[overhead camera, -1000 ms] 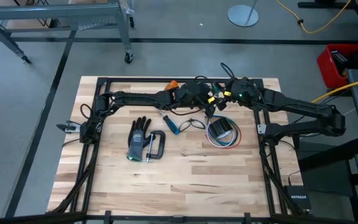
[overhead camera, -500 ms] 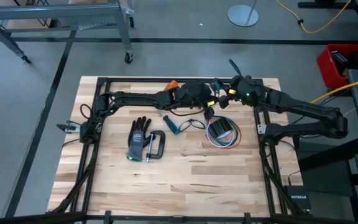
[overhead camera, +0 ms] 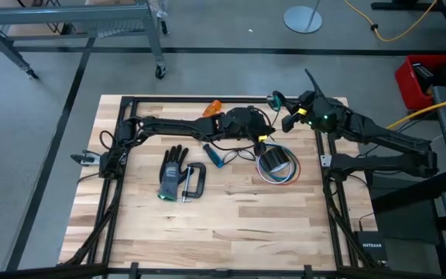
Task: Coil cords
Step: Coil the green wire onto the spool
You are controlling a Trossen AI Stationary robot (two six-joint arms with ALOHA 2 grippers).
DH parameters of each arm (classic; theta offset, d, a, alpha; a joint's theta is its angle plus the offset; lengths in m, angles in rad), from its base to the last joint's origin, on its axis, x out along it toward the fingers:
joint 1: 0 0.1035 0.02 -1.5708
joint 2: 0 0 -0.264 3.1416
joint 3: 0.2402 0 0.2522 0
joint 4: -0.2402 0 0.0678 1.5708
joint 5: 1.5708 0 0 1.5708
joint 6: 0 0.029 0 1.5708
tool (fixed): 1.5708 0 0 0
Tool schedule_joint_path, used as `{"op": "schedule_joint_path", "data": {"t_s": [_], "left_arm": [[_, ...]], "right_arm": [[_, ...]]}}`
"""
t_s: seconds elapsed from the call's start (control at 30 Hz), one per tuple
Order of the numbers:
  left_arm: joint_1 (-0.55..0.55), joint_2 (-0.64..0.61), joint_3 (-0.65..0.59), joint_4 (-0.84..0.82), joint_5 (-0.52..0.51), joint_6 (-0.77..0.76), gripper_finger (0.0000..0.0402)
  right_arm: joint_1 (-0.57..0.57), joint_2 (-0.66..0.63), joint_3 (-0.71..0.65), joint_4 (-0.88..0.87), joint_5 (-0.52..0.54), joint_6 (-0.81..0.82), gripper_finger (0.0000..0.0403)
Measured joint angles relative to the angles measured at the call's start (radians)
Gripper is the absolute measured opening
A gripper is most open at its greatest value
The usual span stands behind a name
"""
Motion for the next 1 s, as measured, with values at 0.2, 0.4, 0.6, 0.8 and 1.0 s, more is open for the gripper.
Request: {"op": "schedule_joint_path", "data": {"t_s": [0.2,0.4,0.6,0.8,1.0], "left_arm": [[-0.01,0.0,0.0,0.048,-0.04,0.01,0.0003],[-0.017,0.0,0.0,0.116,-0.047,0.058,0.0002],[-0.018,0.0,0.0,0.156,-0.059,0.083,0.0001],[-0.018,0.0,-0.001,0.157,-0.113,0.087,0.0001],[-0.019,0.0,-0.001,0.1,-0.122,0.111,0.0]], "right_arm": [[0.0,-0.022,0.0,0.022,-0.017,0.0,0.0001],[0.0,-0.021,0.0,0.127,-0.125,-0.003,0.0001],[0.0,-0.009,0.0,0.173,-0.131,0.003,0.0001],[0.0,0.034,0.0,0.24,-0.2,0.027,0.0001],[0.0,0.027,0.0,0.266,-0.274,0.027,0.0001]]}}
